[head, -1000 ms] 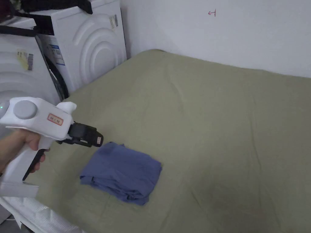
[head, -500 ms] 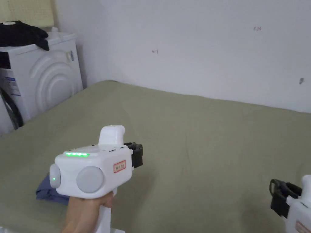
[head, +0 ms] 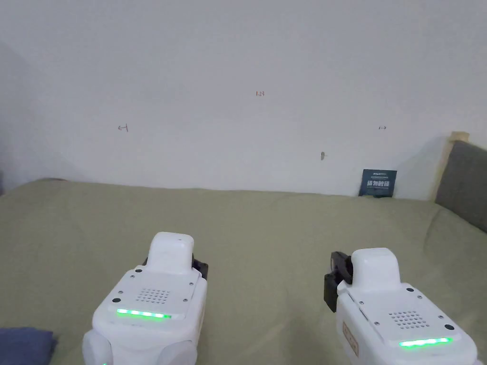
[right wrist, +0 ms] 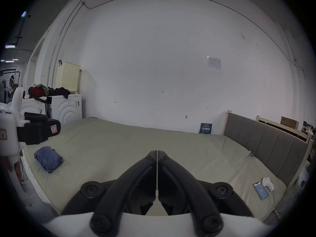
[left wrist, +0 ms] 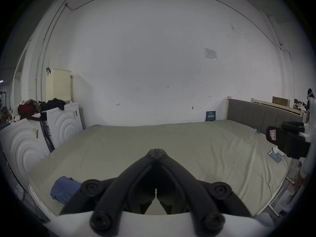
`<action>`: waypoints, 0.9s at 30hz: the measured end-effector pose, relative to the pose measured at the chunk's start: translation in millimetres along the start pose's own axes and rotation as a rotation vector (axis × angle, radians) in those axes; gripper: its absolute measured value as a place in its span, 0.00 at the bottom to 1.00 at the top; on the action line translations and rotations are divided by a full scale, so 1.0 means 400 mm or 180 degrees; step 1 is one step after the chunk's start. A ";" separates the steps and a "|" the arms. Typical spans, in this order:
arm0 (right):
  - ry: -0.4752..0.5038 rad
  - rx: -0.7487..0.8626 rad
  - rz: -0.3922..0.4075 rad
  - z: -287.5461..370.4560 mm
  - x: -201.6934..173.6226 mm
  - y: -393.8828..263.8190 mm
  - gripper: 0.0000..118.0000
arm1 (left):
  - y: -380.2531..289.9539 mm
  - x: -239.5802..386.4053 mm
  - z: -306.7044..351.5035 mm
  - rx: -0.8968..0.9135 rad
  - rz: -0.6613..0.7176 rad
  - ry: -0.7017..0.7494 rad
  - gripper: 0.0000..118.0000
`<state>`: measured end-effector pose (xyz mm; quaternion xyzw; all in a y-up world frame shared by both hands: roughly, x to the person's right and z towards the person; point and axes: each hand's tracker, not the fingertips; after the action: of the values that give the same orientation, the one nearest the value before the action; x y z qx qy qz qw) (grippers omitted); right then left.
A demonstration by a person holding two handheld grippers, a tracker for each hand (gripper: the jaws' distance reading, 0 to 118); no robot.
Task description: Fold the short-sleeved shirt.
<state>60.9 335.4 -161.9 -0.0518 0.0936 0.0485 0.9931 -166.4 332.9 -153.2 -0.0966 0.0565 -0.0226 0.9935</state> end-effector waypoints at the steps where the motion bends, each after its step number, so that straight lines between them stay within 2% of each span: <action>1: -0.0002 0.0014 -0.0019 0.006 0.003 0.003 0.03 | 0.004 0.001 0.002 -0.0010 0.0010 0.0007 0.00; 5: -0.0039 0.0045 -0.0035 0.010 0.014 0.006 0.03 | 0.023 -0.015 0.009 0.0024 0.0107 -0.0002 0.00; 13: -0.0085 0.0110 -0.0078 0.015 0.018 0.010 0.05 | 0.032 -0.024 0.015 0.0078 0.0035 0.0020 0.01; 14: -0.0078 0.0114 -0.0088 0.015 0.019 0.010 0.20 | 0.033 -0.024 0.014 0.0080 0.0025 0.0032 0.11; 15: -0.0060 0.0090 -0.0094 0.012 0.022 0.012 0.47 | 0.035 -0.024 0.011 0.0064 0.0007 0.0053 0.26; 16: -0.0088 0.0044 -0.0091 0.007 0.021 0.012 0.81 | 0.036 -0.025 0.009 0.0037 -0.0011 0.0055 0.55; 17: -0.0144 0.0060 -0.0095 0.007 0.024 0.009 1.00 | 0.034 -0.029 0.002 0.0019 -0.0005 0.0045 0.94; 18: -0.0126 0.0338 -0.0044 0.019 0.026 0.016 1.00 | 0.030 -0.030 -0.004 -0.0024 -0.0049 0.0091 1.00; 19: -0.0092 0.0154 -0.0057 0.011 0.026 0.020 1.00 | 0.028 -0.033 -0.011 0.0067 -0.0038 0.0159 1.00; 21: -0.0090 0.0096 -0.0038 0.017 0.016 0.024 1.00 | 0.032 -0.026 -0.007 0.0057 -0.0058 0.0188 1.00; 27: -0.0038 0.0080 -0.0113 0.015 0.031 0.019 1.00 | 0.050 -0.031 0.007 -0.0158 -0.0098 0.0164 1.00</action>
<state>73.3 344.7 -158.9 -0.0407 0.0873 0.0299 0.9949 -177.6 353.7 -153.0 -0.1214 0.0810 -0.0390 0.9885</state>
